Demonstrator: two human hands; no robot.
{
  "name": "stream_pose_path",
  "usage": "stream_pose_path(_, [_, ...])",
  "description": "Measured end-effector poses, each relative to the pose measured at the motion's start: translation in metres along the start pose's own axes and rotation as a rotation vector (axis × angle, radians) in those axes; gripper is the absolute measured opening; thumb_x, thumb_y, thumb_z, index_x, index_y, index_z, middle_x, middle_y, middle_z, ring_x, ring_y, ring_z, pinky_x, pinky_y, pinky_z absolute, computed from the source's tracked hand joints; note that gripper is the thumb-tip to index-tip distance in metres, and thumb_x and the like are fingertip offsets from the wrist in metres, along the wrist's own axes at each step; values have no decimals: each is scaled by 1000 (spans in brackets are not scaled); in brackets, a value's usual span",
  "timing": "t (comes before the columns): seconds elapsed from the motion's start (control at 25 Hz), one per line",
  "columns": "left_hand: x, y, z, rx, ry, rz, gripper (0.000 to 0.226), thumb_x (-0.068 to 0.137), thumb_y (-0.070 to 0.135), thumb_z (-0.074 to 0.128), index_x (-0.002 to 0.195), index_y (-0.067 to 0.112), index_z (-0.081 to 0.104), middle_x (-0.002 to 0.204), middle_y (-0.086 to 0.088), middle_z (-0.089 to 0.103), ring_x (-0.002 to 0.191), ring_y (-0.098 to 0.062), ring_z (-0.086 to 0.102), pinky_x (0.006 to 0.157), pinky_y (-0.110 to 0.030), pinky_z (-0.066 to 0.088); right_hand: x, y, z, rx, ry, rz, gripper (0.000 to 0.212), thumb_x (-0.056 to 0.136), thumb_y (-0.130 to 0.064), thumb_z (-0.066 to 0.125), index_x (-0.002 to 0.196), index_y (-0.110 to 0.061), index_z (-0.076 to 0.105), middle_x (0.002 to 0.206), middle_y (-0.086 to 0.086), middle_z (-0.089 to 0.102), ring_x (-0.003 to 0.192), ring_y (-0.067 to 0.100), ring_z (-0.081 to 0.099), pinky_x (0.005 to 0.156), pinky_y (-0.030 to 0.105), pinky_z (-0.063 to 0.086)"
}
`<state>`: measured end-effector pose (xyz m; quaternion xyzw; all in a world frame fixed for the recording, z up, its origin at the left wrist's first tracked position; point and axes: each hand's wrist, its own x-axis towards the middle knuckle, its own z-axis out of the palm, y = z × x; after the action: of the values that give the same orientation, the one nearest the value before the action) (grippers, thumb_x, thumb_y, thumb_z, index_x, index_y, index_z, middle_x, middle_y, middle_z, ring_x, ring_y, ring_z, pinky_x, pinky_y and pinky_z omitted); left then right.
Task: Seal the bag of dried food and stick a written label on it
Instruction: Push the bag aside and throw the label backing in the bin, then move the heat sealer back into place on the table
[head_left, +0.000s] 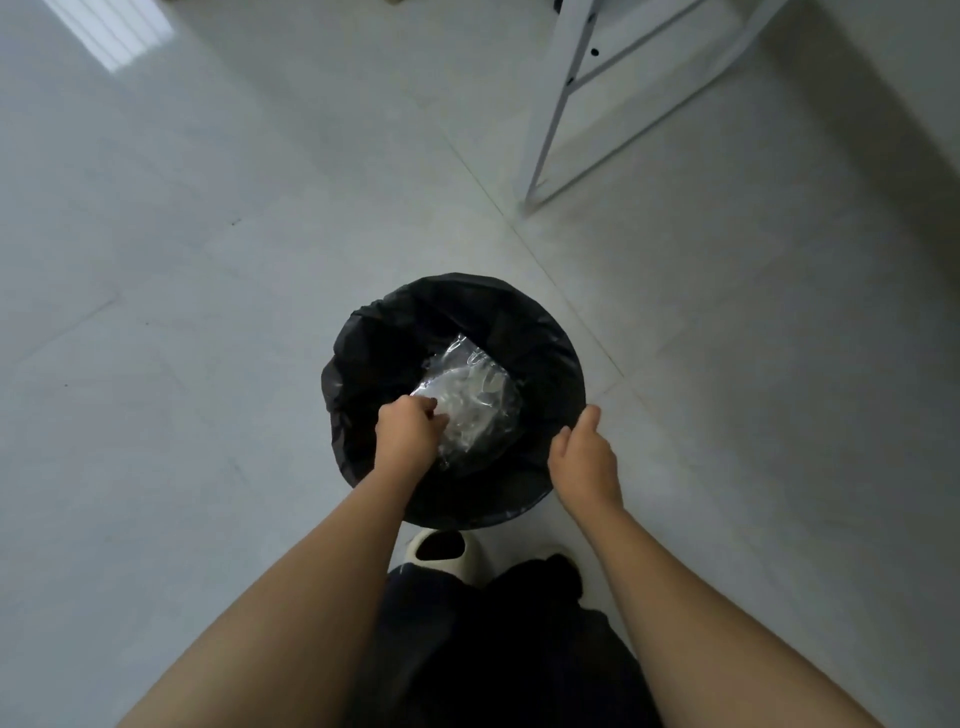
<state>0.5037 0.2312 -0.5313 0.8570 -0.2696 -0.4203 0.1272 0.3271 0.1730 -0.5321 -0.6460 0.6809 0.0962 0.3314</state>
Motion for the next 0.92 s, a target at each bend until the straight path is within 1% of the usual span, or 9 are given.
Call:
stream_pose_path(0.08, [2,-1,2,62,2,-35,10,91,9,55,88,5,63,84,-18,64,72,-28,61,61,-30,48,-2,-2,-2,17,-15,-3,26,97,-22,35,115,-3,33,84,16,56,82,39,59,63,39,44])
stream_pose_path(0.12, [0,1,0,79,6,-34,11,91,7,52,88,4,62,82,-17,63,67,-25,58,56,-28,46,-4,-3,-4,11,-32,-2,34,97,-27,36,121,-4,33,101,20,58,93,39,58,70,41,46])
stream_pose_path(0.24, [-27,22,-25,74,26,-18,22,92,5,45,101,1,65,86,-16,65,75,-28,62,59,-28,45,-22,-16,-34,-17,-42,-47,57,96,-39,38,139,-5,24,137,17,42,120,33,45,91,42,42])
stream_pose_path(0.36, [-76,59,-69,34,45,16,31,94,11,44,118,5,63,102,-13,69,96,-28,62,78,-32,46,-61,-45,-82,-62,-45,-171,56,97,-40,34,141,-7,27,144,13,37,128,28,39,102,40,35])
stream_pose_path(0.44, [-124,95,-108,-16,60,74,31,95,14,43,116,5,63,95,-13,71,86,-25,63,80,-33,48,-100,-72,-131,-100,-72,-254,53,98,-39,31,141,-8,29,146,11,36,132,26,36,106,38,32])
stream_pose_path(0.64, [-264,169,-203,34,55,253,24,93,21,41,86,8,60,62,-10,61,58,-26,55,64,-43,51,-224,-123,-260,-18,-40,-300,47,99,-29,30,140,-7,32,146,10,37,132,24,36,109,38,30])
stream_pose_path(0.68, [-291,185,-218,13,50,275,25,94,23,41,93,11,63,69,-8,66,64,-24,59,69,-42,52,-247,-128,-286,27,2,-288,45,98,-27,30,139,-7,34,145,11,39,131,24,38,108,38,31])
stream_pose_path(0.76, [-336,217,-241,-27,61,340,31,96,25,41,117,14,62,104,-5,71,96,-22,64,88,-36,50,-283,-129,-334,110,130,-254,41,98,-22,32,134,-5,41,139,12,45,127,25,42,105,37,32])
stream_pose_path(0.92, [-390,284,-240,-80,-9,642,36,98,21,41,131,12,53,137,-3,53,127,-19,47,103,-26,33,-322,-93,-404,219,431,-168,43,95,-27,27,126,-8,50,129,11,56,117,28,50,98,39,36])
